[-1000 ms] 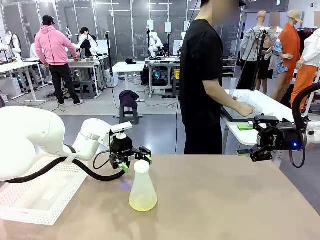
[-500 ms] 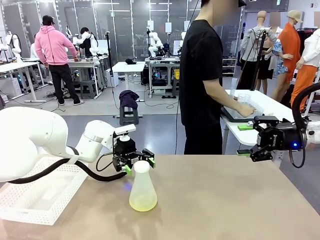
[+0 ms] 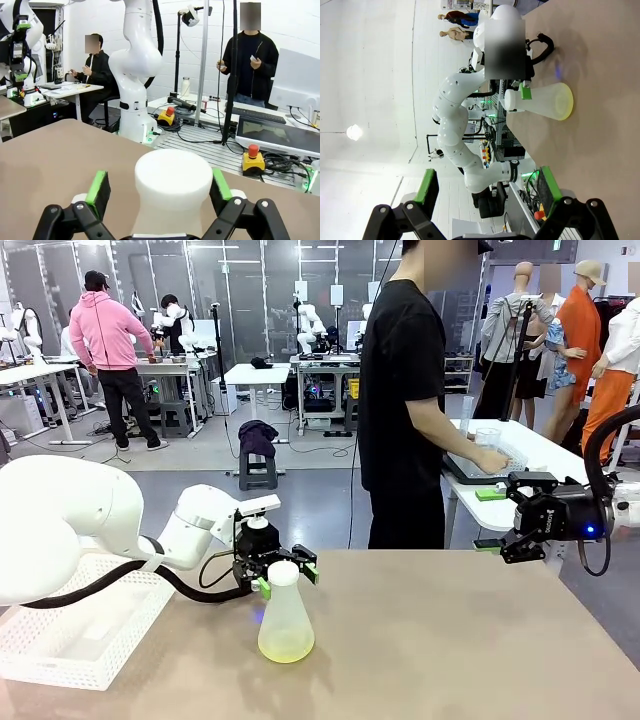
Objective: Prepare the solutions needed for the experiment.
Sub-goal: When the human places the Big flask in the center of the table, pick up the Big flask and place it in the left Organizing basket.
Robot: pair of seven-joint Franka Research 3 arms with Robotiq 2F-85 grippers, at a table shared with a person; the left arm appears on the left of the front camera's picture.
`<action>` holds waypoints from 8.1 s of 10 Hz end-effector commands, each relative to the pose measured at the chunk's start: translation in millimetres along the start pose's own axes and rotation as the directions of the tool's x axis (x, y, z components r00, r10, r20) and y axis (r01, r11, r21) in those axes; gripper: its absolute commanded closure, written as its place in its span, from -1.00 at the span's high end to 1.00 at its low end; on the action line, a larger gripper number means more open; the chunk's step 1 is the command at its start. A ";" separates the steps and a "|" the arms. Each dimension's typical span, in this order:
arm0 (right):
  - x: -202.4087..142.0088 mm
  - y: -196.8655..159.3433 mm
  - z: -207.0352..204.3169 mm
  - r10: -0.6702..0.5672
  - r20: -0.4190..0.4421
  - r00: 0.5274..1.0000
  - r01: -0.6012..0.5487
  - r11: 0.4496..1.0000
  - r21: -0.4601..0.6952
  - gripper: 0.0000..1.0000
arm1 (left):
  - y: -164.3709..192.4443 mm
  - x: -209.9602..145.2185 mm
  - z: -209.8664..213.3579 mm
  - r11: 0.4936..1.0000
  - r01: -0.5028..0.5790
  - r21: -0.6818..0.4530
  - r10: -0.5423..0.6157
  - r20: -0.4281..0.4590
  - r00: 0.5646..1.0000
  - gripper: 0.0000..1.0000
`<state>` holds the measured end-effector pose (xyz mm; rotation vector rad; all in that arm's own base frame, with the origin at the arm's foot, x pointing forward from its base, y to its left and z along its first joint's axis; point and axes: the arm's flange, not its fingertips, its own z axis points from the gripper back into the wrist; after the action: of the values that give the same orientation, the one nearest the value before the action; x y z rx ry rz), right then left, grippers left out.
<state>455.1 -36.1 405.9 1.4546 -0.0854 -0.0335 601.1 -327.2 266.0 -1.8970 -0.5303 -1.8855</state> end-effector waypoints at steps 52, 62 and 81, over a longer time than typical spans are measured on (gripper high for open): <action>0.1 1.2 0.7 0.010 -0.001 1.000 -0.010 1.000 0.003 1.00 | -427.9 45.3 161.8 0.623 0.138 0.770 -0.155 -0.051 0.987 -0.96; 0.1 1.2 0.7 0.010 -0.001 1.000 -0.010 1.000 0.003 1.00 | -405.0 4.9 168.3 0.628 0.060 0.776 -0.059 -0.029 0.998 -0.96; 0.1 1.2 0.7 0.010 -0.001 1.000 -0.010 1.000 0.003 1.00 | -417.8 -7.7 171.3 0.623 0.030 0.782 -0.019 -0.024 1.000 1.00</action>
<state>454.9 -36.8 405.6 1.4549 -0.0857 -0.0350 521.4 116.6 265.5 -1.2588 -1.1550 -1.2834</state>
